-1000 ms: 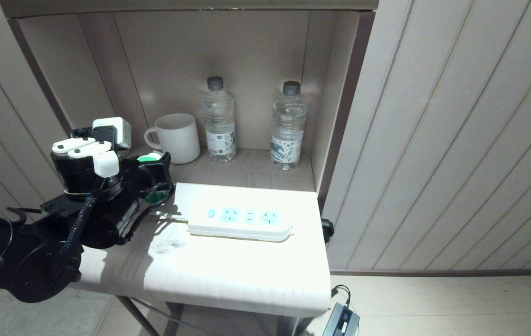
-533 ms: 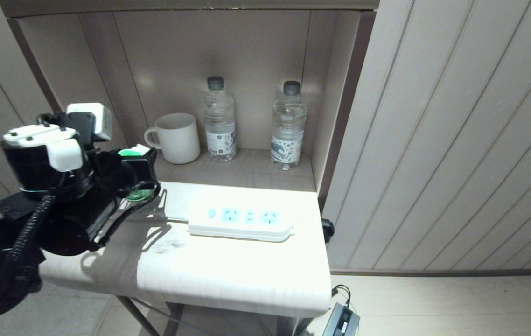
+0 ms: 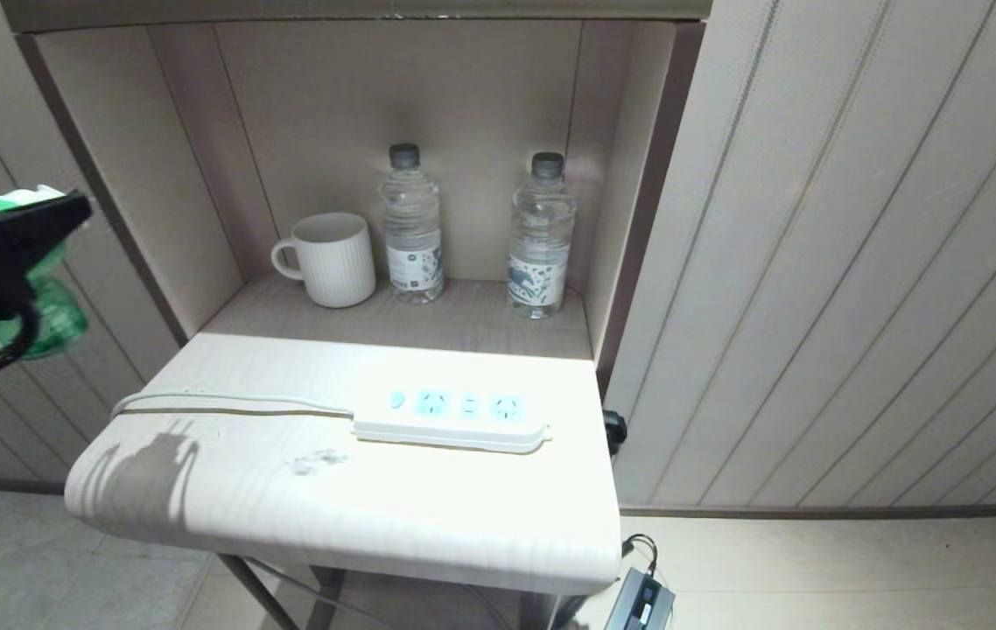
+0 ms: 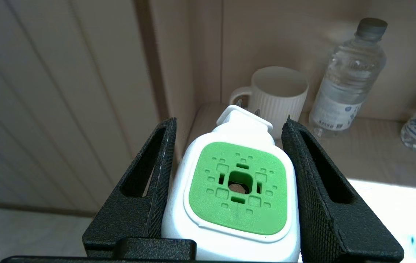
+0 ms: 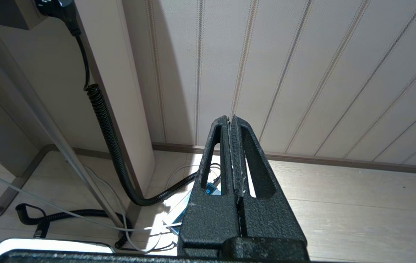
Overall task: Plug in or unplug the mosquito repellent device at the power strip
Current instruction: Insert the plug into the socket
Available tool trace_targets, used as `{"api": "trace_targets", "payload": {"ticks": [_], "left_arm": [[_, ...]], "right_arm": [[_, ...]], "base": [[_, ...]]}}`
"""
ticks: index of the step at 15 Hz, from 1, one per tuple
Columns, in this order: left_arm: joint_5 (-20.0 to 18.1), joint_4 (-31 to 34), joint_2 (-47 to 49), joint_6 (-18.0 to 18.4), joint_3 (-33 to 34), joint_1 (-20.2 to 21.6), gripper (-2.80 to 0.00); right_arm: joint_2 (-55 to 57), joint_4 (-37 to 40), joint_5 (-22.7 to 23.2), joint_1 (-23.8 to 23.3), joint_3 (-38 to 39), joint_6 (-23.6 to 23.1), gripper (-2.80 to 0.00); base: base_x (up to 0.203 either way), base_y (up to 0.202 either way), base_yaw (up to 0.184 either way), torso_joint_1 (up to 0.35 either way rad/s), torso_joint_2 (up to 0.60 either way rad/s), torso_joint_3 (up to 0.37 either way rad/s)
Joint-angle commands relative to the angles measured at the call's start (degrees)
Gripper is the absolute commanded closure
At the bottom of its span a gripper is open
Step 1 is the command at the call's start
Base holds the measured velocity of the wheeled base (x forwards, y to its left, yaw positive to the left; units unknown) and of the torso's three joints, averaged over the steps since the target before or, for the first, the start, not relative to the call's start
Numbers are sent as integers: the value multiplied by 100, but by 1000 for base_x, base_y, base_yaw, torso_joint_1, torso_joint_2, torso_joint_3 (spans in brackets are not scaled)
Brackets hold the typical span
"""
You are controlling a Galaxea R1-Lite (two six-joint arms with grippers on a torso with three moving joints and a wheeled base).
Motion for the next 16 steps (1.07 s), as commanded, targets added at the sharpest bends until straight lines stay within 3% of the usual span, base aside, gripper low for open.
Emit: {"api": "trace_targets", "payload": {"ticks": [1,5,7,9,11,13,16], "left_arm": [[48,1997,-677,-38,-653,16,0],[0,4910,-623,-798,-1724,35,0],[-248,5673,-396,-1142,-2111,37,0],[-725,6497,-110,-1465,-2819,37,0],[-1493,7522,352,-1893,-3543,37,0],[-2192,8120,771,-2259,-3957,37,0],[-2389,8199,1259,-2470,-4217,37,0]], "right_arm": [[0,9,2,4,-1,5,0],[0,9,8,4,-1,0,0],[0,9,2,4,-1,5,0],[0,9,2,4,-1,-4,0],[0,0,2,4,-1,-4,0],[0,9,2,4,-1,-4,0],[0,0,2,4,-1,-4,0]], "base": [[0,0,0,0,0,0],[0,0,0,0,0,0],[0,0,0,0,0,0],[0,0,0,0,0,0],[0,0,0,0,0,0],[0,0,0,0,0,0],[0,0,0,0,0,0]]}}
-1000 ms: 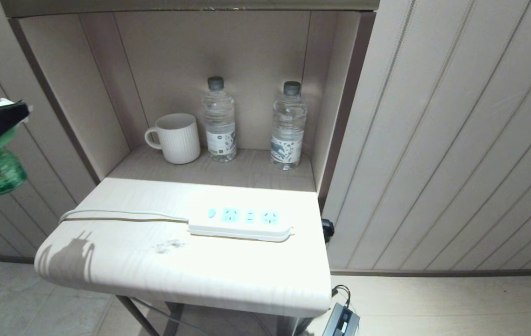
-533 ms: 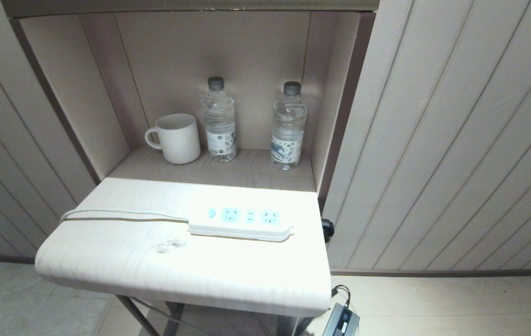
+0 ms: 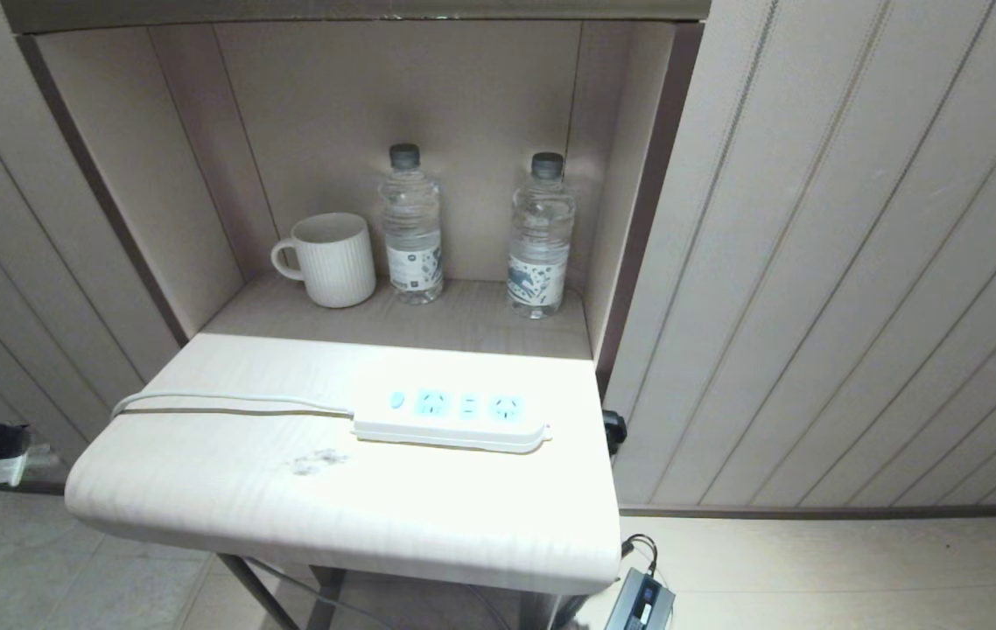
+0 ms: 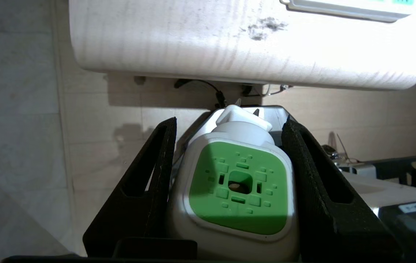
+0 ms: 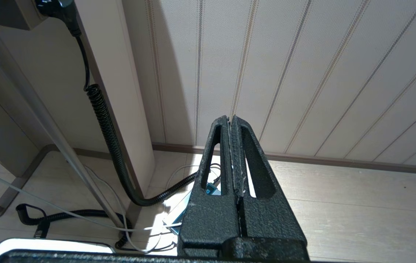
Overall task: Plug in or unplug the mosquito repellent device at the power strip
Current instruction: Insert the plug into the socket
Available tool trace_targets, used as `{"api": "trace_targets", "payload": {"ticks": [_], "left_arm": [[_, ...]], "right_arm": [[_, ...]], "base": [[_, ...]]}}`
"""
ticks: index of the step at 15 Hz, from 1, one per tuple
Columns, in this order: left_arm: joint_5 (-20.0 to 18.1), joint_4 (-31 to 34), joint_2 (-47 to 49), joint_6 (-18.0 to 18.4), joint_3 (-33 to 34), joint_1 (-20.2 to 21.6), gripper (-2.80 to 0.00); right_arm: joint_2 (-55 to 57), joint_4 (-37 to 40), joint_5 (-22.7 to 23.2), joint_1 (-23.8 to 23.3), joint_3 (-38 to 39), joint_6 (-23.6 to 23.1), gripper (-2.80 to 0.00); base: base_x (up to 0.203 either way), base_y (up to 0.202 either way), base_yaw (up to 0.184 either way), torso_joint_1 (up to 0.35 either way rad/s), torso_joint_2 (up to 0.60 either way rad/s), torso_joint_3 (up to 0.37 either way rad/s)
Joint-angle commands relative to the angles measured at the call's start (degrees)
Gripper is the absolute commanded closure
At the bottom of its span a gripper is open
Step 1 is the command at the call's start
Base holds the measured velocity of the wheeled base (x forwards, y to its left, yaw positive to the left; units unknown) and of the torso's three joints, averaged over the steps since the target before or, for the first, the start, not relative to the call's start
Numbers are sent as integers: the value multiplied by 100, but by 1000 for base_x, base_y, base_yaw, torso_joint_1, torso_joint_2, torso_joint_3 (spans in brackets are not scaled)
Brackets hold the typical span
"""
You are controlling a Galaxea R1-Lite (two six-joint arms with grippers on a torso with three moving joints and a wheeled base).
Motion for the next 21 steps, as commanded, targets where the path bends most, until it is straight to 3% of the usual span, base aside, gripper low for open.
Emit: {"api": "trace_targets", "payload": {"ticks": [1,4,7,14,21], "left_arm": [[-13,51,627,-120,-224,0,0],[-353,75,1143,-459,-677,0,0],[-618,65,1316,-505,-595,0,0],[-606,39,1309,-843,-470,0,0],[-617,12,1397,-860,-540,0,0]], "right_arm": [[0,1,2,2,-1,-4,0],[0,1,2,2,-1,-4,0],[0,1,2,2,-1,-4,0],[0,10,2,2,-1,22,0],[9,1,7,2,-5,-34,0]], "base": [[0,0,0,0,0,0],[0,0,0,0,0,0],[0,0,0,0,0,0],[0,0,0,0,0,0],[0,0,0,0,0,0]]}}
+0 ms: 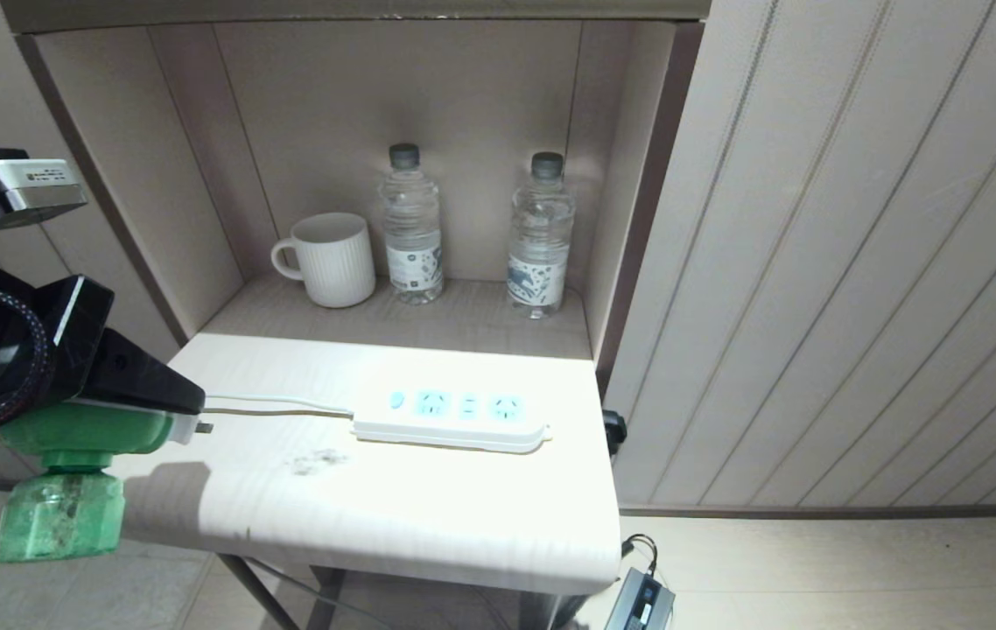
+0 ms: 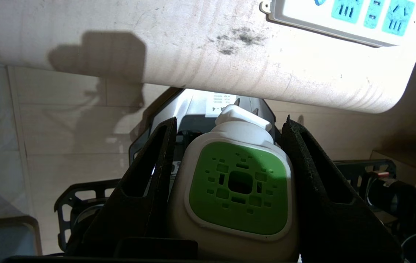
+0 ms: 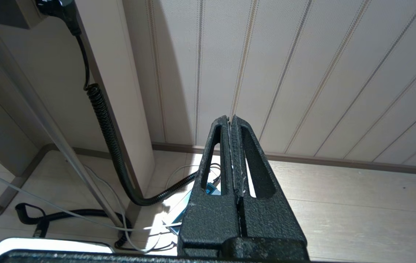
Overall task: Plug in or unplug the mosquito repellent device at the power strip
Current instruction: Insert the plug into the socket
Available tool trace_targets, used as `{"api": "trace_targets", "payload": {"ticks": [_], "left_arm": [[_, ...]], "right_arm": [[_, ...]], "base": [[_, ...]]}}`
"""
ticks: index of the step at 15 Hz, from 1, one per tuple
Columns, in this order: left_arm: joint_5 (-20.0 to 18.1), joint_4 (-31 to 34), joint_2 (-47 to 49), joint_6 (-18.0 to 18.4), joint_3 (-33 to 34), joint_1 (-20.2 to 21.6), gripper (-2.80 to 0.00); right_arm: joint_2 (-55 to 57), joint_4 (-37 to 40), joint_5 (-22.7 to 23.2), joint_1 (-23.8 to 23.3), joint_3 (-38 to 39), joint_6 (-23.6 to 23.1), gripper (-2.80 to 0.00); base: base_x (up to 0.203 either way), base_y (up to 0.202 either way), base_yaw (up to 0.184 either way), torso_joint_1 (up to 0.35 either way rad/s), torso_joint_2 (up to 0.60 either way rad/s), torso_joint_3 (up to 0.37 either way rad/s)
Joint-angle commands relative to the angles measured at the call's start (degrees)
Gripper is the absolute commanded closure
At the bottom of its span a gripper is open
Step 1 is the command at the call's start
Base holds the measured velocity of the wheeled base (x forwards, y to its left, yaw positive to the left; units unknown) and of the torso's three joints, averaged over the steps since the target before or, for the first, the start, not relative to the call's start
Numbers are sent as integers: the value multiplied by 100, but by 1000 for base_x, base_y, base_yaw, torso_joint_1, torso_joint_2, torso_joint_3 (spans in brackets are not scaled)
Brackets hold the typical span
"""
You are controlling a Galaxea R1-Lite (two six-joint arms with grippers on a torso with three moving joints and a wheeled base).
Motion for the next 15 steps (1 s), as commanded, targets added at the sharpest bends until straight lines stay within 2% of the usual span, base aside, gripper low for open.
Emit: {"api": "trace_targets", "payload": {"ticks": [1,6,15], "left_arm": [[7,38,5,-14,-1,0,0],[25,21,58,26,-41,-8,0],[7,29,93,26,47,-52,0]], "right_arm": [[9,11,7,2,-7,0,0],[9,2,7,2,-7,0,0],[9,2,7,2,11,18,0]], "base": [[0,0,0,30,-63,-29],[0,0,0,161,-379,-222],[0,0,0,224,-510,-286]]}}
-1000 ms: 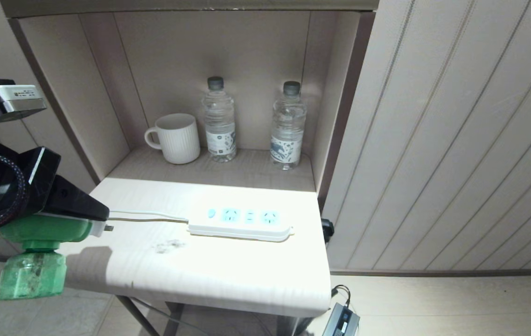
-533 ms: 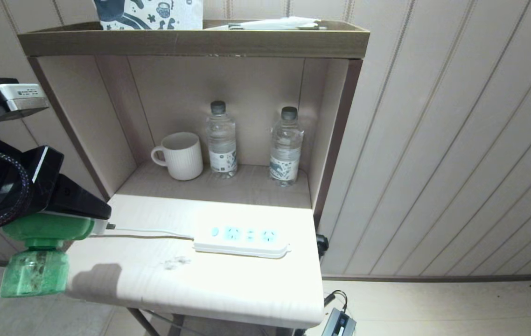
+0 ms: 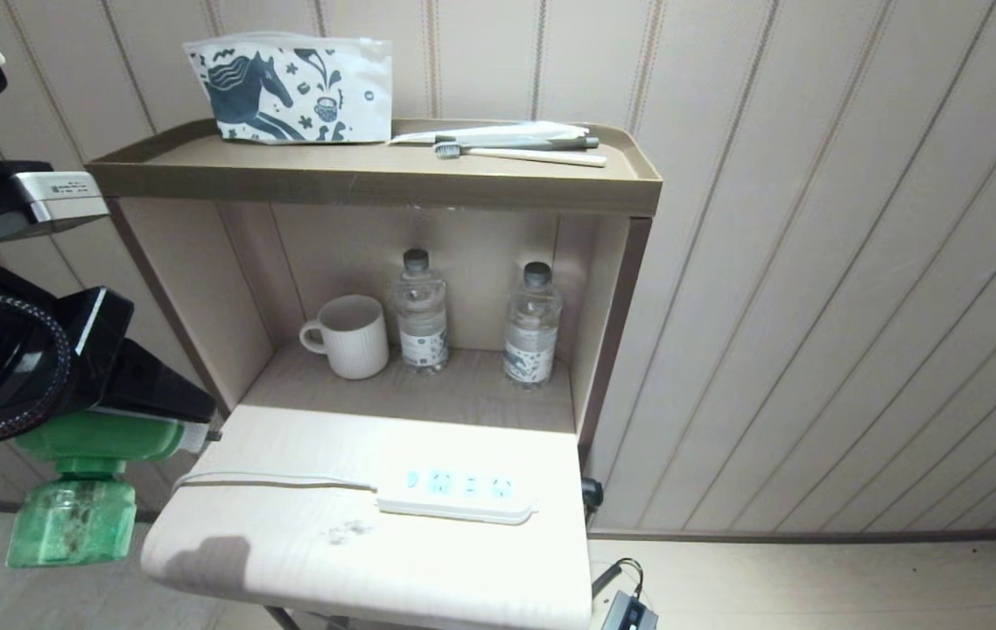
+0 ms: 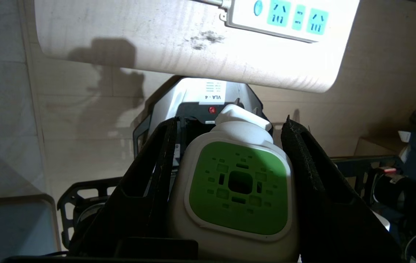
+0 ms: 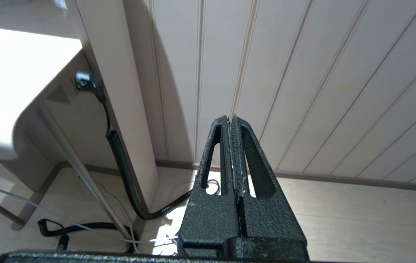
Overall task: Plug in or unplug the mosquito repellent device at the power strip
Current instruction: Insert the plug into the socket
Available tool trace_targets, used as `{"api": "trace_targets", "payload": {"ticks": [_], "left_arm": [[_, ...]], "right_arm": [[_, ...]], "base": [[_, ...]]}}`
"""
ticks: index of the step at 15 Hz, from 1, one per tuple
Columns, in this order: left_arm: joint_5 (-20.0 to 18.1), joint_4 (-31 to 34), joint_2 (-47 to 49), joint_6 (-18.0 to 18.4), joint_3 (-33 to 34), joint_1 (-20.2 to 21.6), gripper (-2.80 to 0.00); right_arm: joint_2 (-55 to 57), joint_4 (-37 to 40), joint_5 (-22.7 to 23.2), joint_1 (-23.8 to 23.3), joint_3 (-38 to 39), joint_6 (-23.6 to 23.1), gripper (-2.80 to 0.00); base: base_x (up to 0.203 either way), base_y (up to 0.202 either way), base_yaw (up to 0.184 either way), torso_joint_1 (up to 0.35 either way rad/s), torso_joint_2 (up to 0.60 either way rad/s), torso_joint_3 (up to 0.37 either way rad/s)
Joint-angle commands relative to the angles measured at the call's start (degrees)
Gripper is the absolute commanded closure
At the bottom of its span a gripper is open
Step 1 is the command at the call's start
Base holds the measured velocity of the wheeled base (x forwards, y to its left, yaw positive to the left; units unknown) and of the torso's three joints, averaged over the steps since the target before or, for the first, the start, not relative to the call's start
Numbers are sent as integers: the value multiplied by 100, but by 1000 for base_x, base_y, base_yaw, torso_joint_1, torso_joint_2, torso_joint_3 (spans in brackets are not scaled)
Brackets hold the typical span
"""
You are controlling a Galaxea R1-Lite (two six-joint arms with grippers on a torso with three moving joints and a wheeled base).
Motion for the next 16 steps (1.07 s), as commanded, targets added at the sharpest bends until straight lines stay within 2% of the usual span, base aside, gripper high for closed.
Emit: {"api": "trace_targets", "payload": {"ticks": [1,7,12,15,16], "left_arm": [[-1,38,5,-20,-8,0,0],[-2,38,13,-20,19,0,0],[-35,30,163,-43,370,-39,0],[-171,-1,590,-120,669,-674,0],[-184,-63,791,-246,703,-875,0]], "right_arm": [[9,2,-5,2,0,6,0],[0,2,-5,2,0,24,0],[0,2,-5,2,0,24,0],[0,2,-5,2,0,24,0],[0,2,-5,2,0,24,0]], "base": [[0,0,0,244,-540,-295],[0,0,0,260,-559,-295],[0,0,0,52,-96,-51],[0,0,0,0,0,0],[0,0,0,0,0,0]]}}
